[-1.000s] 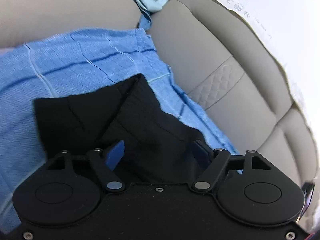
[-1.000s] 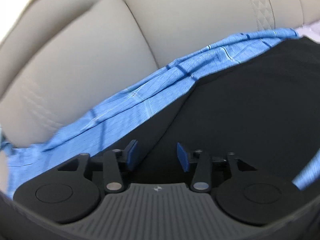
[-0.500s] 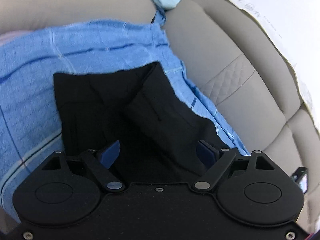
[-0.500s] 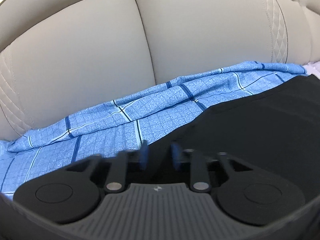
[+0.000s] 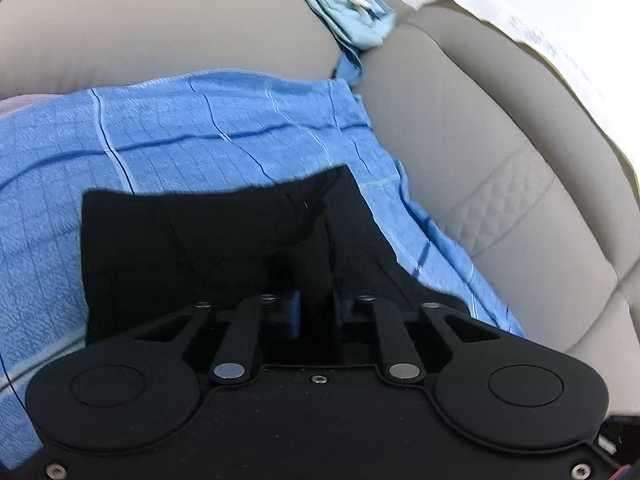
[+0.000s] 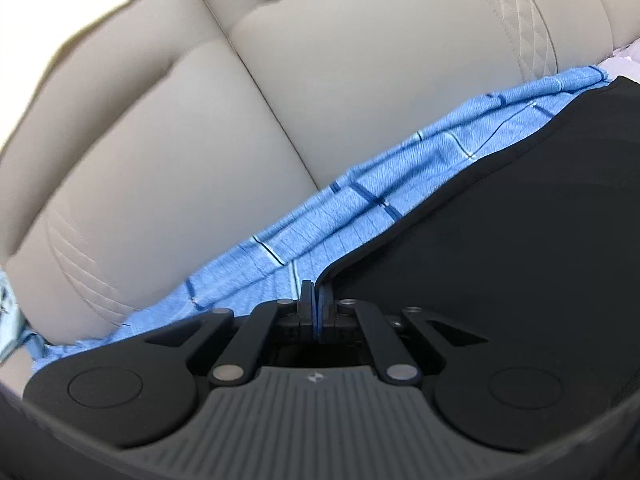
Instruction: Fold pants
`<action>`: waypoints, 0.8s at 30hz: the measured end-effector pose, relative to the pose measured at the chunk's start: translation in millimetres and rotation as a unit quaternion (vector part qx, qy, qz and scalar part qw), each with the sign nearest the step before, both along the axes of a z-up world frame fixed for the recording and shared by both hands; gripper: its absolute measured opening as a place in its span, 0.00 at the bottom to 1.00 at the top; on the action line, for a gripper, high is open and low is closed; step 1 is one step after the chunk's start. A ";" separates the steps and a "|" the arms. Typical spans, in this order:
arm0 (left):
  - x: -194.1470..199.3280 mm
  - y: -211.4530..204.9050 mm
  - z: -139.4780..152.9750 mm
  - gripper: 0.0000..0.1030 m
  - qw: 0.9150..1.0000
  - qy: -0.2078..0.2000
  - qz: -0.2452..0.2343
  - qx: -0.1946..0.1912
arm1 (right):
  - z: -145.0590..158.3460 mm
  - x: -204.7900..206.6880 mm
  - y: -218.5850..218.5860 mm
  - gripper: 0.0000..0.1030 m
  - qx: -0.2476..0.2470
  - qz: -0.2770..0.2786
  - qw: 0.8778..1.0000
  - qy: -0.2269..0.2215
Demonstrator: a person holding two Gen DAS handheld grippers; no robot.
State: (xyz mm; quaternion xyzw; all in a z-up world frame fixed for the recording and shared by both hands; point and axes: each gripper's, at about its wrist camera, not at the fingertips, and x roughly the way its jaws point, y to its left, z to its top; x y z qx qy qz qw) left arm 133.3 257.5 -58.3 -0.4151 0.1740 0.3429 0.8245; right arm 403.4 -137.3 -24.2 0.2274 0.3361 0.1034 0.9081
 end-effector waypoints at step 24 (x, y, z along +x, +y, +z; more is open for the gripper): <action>-74.9 32.3 21.2 0.09 0.993 0.084 0.006 0.079 | -18.0 -309.0 -16.9 0.02 -0.111 -0.043 0.992 -0.043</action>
